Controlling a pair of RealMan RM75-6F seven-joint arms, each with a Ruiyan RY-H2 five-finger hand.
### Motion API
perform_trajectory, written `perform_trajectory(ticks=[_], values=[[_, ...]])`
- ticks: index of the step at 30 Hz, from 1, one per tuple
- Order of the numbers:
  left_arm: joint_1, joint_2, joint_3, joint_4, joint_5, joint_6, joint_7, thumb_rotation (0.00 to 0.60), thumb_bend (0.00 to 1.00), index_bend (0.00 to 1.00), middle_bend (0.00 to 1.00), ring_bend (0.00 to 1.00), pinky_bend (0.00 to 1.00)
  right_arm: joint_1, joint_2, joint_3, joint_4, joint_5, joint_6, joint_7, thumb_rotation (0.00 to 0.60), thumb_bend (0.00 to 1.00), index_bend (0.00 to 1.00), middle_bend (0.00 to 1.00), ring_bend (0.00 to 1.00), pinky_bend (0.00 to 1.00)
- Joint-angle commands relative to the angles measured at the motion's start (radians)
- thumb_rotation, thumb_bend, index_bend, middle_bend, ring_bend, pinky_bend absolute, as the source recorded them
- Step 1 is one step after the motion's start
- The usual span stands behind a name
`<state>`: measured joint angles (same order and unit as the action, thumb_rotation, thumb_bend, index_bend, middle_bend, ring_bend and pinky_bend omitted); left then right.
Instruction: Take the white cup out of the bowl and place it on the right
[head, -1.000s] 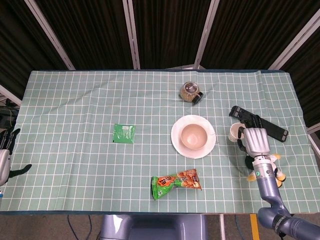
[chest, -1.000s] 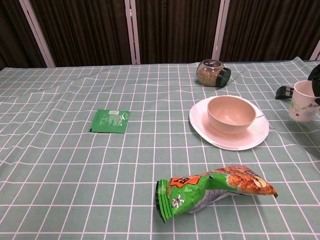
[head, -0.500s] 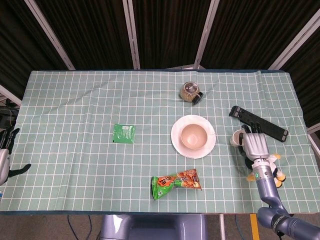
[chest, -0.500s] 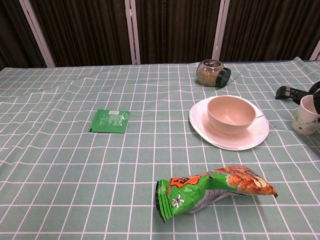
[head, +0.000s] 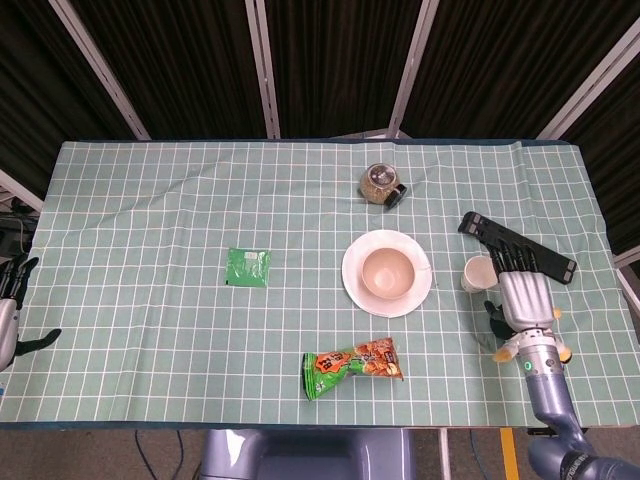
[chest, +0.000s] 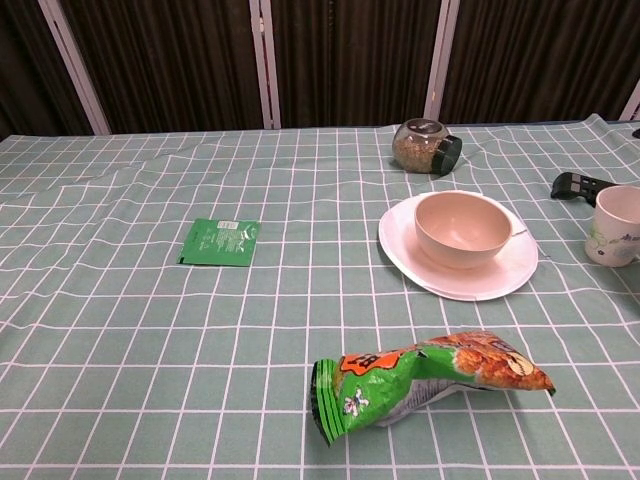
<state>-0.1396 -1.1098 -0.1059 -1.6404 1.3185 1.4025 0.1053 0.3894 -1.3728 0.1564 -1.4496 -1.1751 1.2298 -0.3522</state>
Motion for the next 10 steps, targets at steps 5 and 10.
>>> perform_trajectory(ticks=[5,10], values=[[-0.016,-0.017,0.009,0.035,-0.002,-0.035,0.012,0.6,0.04,0.0,0.0,0.0,0.0,-0.121,0.052,-0.11,0.007,-0.185,0.148,0.157,0.6,0.1,0.0,0.0,0.0,0.0],[-0.024,-0.029,0.012,0.055,-0.001,-0.052,0.008,0.6,0.02,0.0,0.0,0.0,0.0,-0.156,0.07,-0.13,0.025,-0.233,0.191,0.2,0.6,0.06,0.0,0.0,0.0,0.0]])
